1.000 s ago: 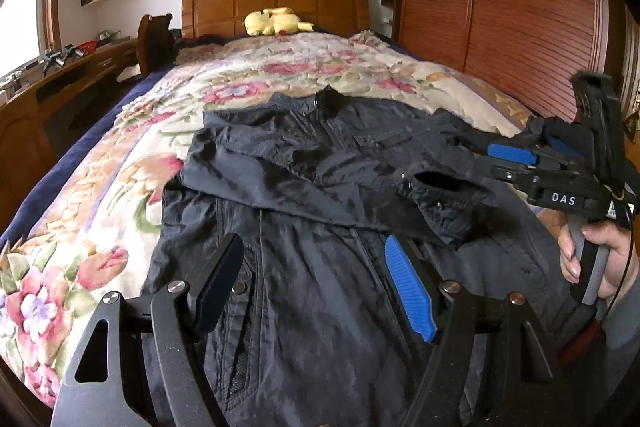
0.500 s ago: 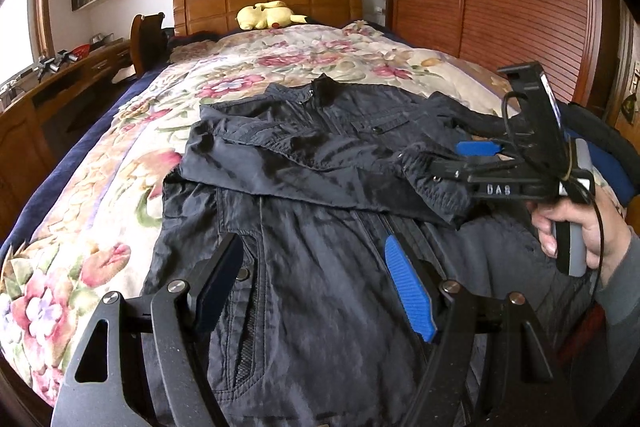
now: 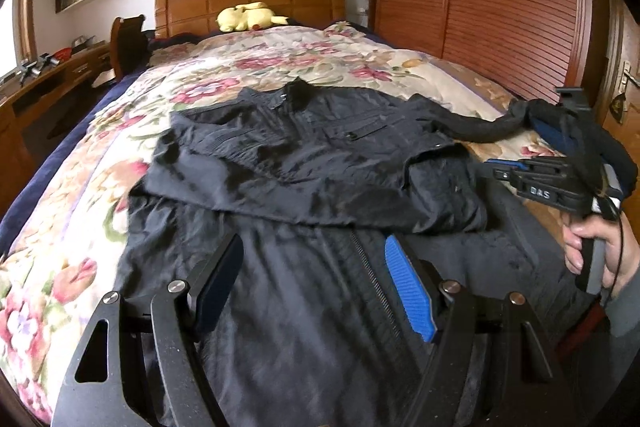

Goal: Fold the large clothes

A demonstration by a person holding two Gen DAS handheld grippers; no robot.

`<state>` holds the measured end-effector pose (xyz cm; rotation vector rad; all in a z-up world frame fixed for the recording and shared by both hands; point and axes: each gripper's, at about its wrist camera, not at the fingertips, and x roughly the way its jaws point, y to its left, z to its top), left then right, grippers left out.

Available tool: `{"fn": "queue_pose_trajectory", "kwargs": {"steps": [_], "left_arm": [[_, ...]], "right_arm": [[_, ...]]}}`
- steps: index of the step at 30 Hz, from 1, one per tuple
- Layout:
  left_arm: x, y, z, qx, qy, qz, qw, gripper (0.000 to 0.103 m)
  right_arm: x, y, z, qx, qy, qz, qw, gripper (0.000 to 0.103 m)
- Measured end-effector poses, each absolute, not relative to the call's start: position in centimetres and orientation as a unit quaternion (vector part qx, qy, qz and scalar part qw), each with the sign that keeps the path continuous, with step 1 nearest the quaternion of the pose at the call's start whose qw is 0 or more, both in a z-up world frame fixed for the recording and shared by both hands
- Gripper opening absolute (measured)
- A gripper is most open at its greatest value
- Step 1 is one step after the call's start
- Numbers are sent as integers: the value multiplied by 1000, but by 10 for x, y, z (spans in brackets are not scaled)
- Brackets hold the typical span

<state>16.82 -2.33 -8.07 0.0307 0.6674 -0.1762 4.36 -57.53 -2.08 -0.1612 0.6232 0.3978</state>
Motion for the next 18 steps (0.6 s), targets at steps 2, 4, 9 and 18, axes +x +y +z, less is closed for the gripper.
{"fn": "queue_pose_trajectory", "kwargs": {"steps": [2, 4, 9, 18], "left_arm": [[179, -30, -81, 13, 325, -95, 941, 74], [190, -36, -80, 11, 322, -103, 941, 74], [213, -45, -79, 7, 316, -119, 941, 74], [251, -50, -84, 7, 300, -127, 945, 74]], "right_arm": [[38, -577, -14, -69, 296, 196, 932, 20], [30, -581, -9, -60, 287, 203, 934, 33], [26, -582, -12, -49, 287, 218, 931, 41], [47, -579, -34, -51, 325, 240, 913, 41]]}}
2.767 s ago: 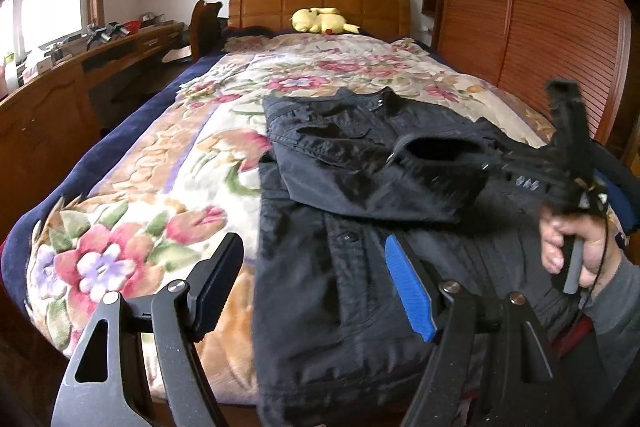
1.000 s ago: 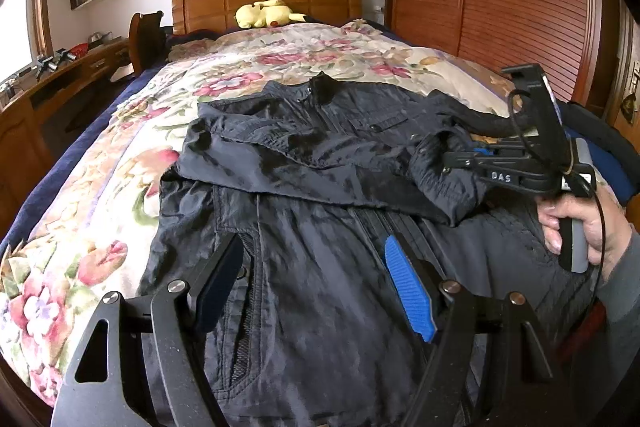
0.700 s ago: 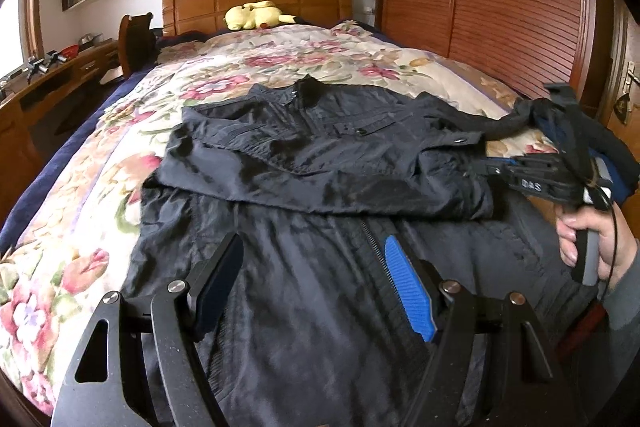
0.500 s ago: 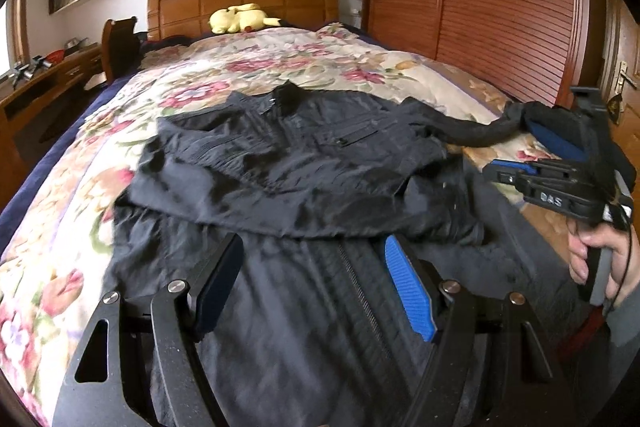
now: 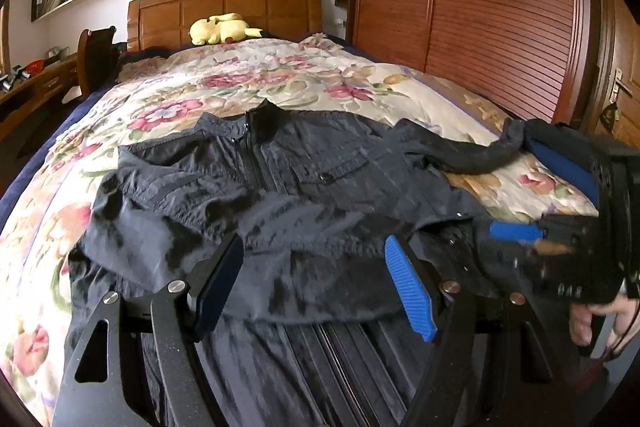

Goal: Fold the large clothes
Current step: 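Grasp the cuff of the outstretched sleeve with the right gripper and lift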

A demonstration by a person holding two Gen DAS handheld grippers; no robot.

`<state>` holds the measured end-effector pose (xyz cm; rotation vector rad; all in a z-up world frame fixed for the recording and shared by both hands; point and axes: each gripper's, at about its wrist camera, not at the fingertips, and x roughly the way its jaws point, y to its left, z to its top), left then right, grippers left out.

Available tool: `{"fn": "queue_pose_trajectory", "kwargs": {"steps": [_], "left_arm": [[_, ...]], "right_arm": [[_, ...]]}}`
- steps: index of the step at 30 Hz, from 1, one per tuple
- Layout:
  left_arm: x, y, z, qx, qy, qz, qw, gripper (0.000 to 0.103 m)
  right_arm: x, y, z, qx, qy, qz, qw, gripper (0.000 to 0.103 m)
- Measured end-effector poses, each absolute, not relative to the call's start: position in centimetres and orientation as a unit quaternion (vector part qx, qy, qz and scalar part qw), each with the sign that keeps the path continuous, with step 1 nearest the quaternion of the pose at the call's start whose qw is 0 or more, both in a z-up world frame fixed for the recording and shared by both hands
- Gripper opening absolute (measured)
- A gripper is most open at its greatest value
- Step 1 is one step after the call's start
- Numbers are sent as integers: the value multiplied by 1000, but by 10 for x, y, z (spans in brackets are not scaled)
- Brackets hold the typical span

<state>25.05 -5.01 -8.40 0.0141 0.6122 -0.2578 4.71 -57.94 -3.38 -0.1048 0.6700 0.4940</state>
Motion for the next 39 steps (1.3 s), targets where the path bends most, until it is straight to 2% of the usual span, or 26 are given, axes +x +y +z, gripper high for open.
{"fn": "queue_pose_trajectory", "kwargs": {"steps": [4, 8, 20, 33, 39], "left_arm": [[260, -47, -89, 12, 290, -123, 949, 75], [266, -43, -94, 11, 278, -127, 952, 81], [263, -38, -115, 11, 267, -128, 955, 84], [263, -40, -124, 13, 271, -127, 954, 84], [262, -40, -124, 13, 268, -125, 955, 84]], "right_arm": [[58, -569, -53, -76, 359, 233, 901, 41], [65, -562, -61, -88, 374, 225, 896, 41], [58, -602, -34, -30, 337, 202, 919, 41], [105, -685, -1, -81, 308, 45, 947, 58], [148, -705, -2, -77, 326, -6, 942, 60]]}}
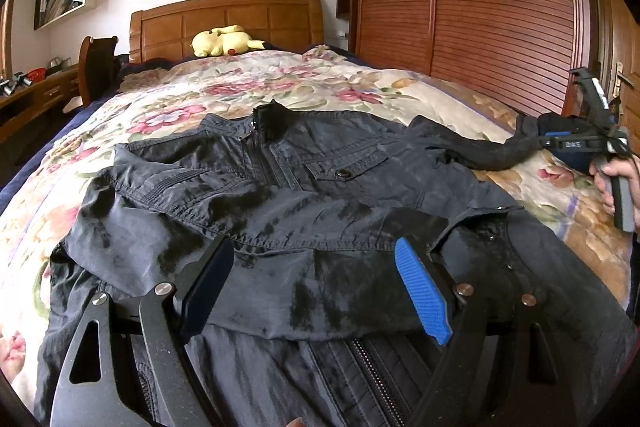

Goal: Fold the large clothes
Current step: 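Grasp the cuff of the outstretched sleeve with the right gripper and lift, then lay the held sleeve across the jacket body and open the right gripper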

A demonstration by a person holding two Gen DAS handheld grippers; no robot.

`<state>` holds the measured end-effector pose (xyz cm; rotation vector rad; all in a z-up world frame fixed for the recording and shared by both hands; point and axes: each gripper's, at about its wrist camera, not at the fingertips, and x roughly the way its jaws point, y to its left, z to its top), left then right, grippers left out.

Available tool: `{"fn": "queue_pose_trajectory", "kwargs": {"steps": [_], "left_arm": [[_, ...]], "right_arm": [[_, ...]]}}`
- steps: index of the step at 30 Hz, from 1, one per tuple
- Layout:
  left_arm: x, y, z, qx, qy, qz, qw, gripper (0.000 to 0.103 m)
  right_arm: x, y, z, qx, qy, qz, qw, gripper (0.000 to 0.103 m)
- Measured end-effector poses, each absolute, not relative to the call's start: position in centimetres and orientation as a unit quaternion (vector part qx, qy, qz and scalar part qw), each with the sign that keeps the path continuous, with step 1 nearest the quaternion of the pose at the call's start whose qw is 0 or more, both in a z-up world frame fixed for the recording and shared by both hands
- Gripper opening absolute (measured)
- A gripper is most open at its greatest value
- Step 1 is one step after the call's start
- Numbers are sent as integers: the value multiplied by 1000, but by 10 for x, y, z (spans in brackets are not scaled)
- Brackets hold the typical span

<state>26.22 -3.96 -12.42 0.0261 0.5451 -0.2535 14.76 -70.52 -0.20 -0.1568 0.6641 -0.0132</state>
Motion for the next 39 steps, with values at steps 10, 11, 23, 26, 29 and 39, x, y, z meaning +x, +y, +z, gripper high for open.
{"fn": "queue_pose_trajectory", "kwargs": {"steps": [10, 11, 23, 26, 29, 39], "left_arm": [[263, -38, -126, 10, 273, -124, 954, 84], [263, -38, -126, 10, 273, -124, 954, 84], [263, -38, -127, 9, 272, -122, 954, 84], [263, -38, -127, 9, 272, -122, 954, 84], [263, -38, -127, 9, 272, -122, 954, 84], [264, -39, -128, 11, 275, -123, 953, 84]], "right_arm": [[208, -720, -29, -1, 372, -53, 927, 60], [212, -722, -32, 7, 375, -57, 925, 60], [231, -752, -34, 103, 354, -54, 928, 60], [240, -762, -38, 118, 364, -70, 921, 60], [252, -767, -44, 127, 382, -84, 912, 60], [270, -741, -35, 38, 380, -74, 921, 9]]}}
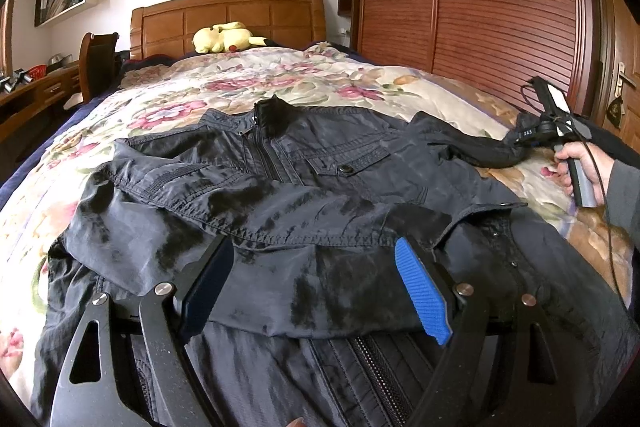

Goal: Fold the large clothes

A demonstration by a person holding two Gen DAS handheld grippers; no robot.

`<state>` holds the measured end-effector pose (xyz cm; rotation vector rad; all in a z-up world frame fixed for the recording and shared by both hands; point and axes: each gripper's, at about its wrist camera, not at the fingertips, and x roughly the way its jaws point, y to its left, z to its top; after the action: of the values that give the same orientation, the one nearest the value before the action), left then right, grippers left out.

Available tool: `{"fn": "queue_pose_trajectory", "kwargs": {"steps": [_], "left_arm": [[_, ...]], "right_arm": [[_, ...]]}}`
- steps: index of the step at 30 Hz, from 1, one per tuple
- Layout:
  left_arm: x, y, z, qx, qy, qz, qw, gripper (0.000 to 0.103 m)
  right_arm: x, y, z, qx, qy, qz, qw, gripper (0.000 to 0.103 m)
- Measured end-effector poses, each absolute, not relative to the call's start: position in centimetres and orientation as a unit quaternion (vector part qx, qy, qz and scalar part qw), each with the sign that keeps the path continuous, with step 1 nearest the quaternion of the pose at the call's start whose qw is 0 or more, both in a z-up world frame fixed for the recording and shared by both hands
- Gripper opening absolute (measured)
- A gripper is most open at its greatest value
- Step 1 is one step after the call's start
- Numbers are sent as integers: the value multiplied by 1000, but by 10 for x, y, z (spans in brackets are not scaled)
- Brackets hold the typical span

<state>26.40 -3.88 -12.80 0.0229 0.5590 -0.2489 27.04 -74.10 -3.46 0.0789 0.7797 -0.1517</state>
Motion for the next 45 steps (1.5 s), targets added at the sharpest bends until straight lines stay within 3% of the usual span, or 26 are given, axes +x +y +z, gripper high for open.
{"fn": "queue_pose_trajectory", "kwargs": {"steps": [13, 22, 28, 37, 45], "left_arm": [[258, -33, -117, 10, 282, -141, 949, 84], [238, 1, -100, 1, 271, -132, 954, 84], [228, 36, -98, -17, 268, -114, 957, 84], [222, 61, -103, -32, 272, -103, 956, 84], [222, 64, -105, -34, 273, -107, 956, 84]], "right_arm": [[209, -605, 58, -71, 284, 76, 953, 7], [141, -509, 92, -101, 222, 179, 953, 7], [121, -461, 79, -112, 238, 232, 936, 7], [139, -431, 11, -130, 341, 222, 904, 9], [140, -423, 0, -118, 368, 225, 895, 40]]}}
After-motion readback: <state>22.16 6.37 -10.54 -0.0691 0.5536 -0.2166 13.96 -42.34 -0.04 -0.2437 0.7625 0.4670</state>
